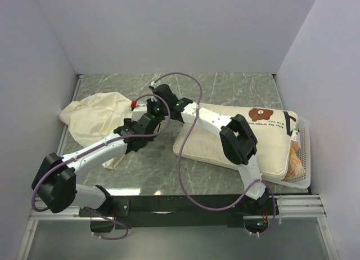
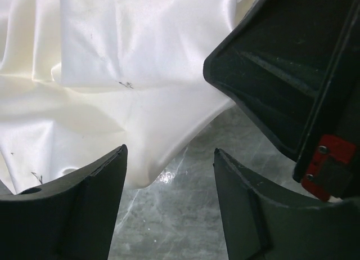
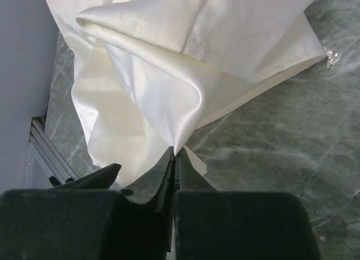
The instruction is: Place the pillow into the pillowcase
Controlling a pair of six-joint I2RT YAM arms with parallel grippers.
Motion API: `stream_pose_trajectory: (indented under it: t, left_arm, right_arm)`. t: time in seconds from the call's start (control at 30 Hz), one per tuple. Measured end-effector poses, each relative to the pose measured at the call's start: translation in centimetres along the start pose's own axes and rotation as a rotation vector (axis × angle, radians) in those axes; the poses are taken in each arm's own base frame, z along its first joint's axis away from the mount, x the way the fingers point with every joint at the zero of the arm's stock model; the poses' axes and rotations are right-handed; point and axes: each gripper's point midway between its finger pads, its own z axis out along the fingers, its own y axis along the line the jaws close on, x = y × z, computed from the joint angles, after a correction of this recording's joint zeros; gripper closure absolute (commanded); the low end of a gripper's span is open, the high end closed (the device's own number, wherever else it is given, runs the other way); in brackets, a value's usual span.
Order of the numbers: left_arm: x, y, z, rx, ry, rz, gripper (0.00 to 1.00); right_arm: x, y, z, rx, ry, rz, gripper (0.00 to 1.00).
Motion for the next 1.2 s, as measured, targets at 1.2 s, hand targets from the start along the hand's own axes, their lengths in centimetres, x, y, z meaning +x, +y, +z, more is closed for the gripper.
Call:
stream_pose_trajectory:
  t: [1.2]
  left_arm:
    - [0.1,3.0,0.8,-0.067,-0.207,-0.001,0.32]
  right_arm:
    - [0.9,4.0,-4.1,-0.128,0.094,0.023,1.0]
